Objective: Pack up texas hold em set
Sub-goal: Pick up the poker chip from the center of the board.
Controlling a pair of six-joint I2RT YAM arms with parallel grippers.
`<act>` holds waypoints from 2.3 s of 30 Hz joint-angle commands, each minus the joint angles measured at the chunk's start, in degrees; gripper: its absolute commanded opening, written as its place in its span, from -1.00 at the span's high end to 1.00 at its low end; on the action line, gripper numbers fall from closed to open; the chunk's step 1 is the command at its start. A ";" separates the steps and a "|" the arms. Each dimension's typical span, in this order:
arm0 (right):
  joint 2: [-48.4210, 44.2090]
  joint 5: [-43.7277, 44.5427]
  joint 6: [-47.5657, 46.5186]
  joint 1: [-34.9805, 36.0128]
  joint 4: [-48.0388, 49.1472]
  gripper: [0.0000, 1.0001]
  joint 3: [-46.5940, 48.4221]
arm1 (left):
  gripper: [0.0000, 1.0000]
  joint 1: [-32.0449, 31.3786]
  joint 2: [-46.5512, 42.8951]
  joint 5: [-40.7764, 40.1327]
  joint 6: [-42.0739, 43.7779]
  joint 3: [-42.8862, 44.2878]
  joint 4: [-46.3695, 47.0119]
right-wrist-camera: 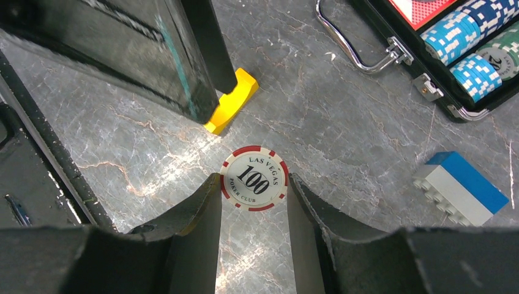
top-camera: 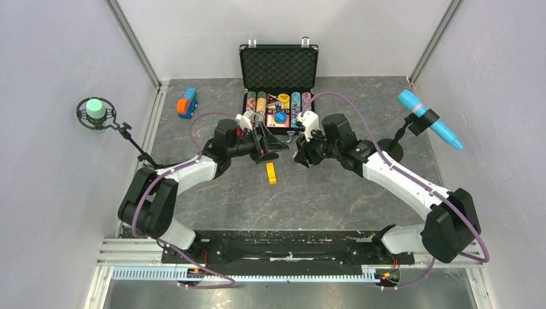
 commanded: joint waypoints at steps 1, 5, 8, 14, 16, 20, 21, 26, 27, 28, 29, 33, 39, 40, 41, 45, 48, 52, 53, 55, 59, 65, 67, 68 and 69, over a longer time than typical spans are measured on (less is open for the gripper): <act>-1.77 -2.28 -1.05 0.55 3.52 0.35 0.47 | -0.84 -1.19 1.60 3.38 -3.27 1.53 5.63; -2.04 -2.40 -1.01 0.59 4.25 0.35 -0.10 | -0.66 -1.79 2.15 3.50 -4.11 1.35 7.19; -1.68 -2.84 -1.01 0.66 4.22 0.35 -0.11 | -0.56 -2.26 2.75 3.78 -5.03 1.48 8.74; -1.55 -3.03 -1.09 0.96 4.42 0.35 -0.27 | -0.40 -3.21 3.64 4.30 -5.66 2.02 10.16; -1.60 -2.92 -1.19 0.98 4.44 0.35 -0.44 | -0.36 -3.53 4.04 4.54 -5.72 2.21 10.30; -1.99 -2.25 -1.36 0.99 4.48 0.35 -0.93 | -0.28 -4.35 4.61 5.09 -6.08 2.65 10.99; -2.14 -1.99 -1.37 0.96 4.66 0.35 -1.08 | -0.27 -4.47 4.62 5.16 -6.09 2.68 11.01; -2.32 -1.39 -1.53 1.03 4.71 0.35 -1.42 | -0.11 -5.10 4.97 5.34 -6.17 3.07 11.10; -2.31 -1.32 -1.53 1.01 4.71 0.35 -1.51 | -0.08 -5.18 5.07 5.40 -6.19 3.08 11.24; -2.35 -1.23 -1.53 1.03 4.71 0.35 -1.56 | -0.04 -5.28 5.06 5.44 -6.20 3.16 11.23; -2.40 -1.14 -1.53 1.05 4.71 0.35 -1.60 | -0.02 -5.37 4.99 5.53 -6.18 3.21 11.25; -2.20 -1.04 -1.44 1.01 4.80 0.35 -1.65 | 0.09 -5.55 5.06 5.70 -6.20 3.34 11.25; -2.86 0.49 -1.27 1.02 5.18 0.35 -1.69 | 0.17 -5.77 5.23 5.80 -6.20 3.25 11.25; -3.00 1.06 -1.27 0.98 5.31 0.35 -1.70 | 0.18 -5.81 5.24 5.86 -6.17 3.34 11.26; -3.17 1.42 -1.23 1.07 5.33 0.35 -1.82 | 0.18 -5.82 5.24 5.88 -6.22 3.38 11.23; -3.24 2.69 -1.14 1.01 5.51 0.34 -2.07 | 0.19 -5.90 5.32 6.05 -6.17 3.43 11.21; -3.28 2.57 -1.02 1.01 5.71 0.34 -2.04 | 0.19 -5.90 5.25 6.15 -6.14 3.47 11.25; -3.47 2.47 -0.85 1.02 6.18 0.35 -1.95 | 0.21 -5.90 5.49 6.31 -6.18 3.60 11.20; -3.47 2.36 -0.81 1.01 6.28 0.34 -2.02 | 0.22 -5.96 5.58 6.32 -6.15 3.69 11.26; -3.51 1.74 -0.74 1.00 6.53 0.34 -2.10 | 0.24 -6.01 5.67 6.41 -6.18 3.82 11.28; -4.02 0.17 -0.70 1.01 7.59 0.35 -2.56 | 0.26 -5.99 5.83 6.44 -6.18 3.78 11.20; -4.64 -2.31 -0.59 1.03 9.60 0.34 -3.69 | 0.29 -6.12 5.93 6.59 -6.14 3.87 11.35; -4.80 -2.24 -0.65 1.03 9.85 0.34 -3.93 | 0.32 -6.08 6.03 6.69 -6.14 3.87 11.32; -4.96 -2.06 -0.65 1.03 9.85 0.34 -4.02 | 0.34 -6.08 6.11 6.70 -6.14 3.87 11.30; -5.00 -1.94 -0.65 1.03 9.82 0.34 -4.02 | 0.36 -6.08 6.09 6.68 -6.11 3.87 11.33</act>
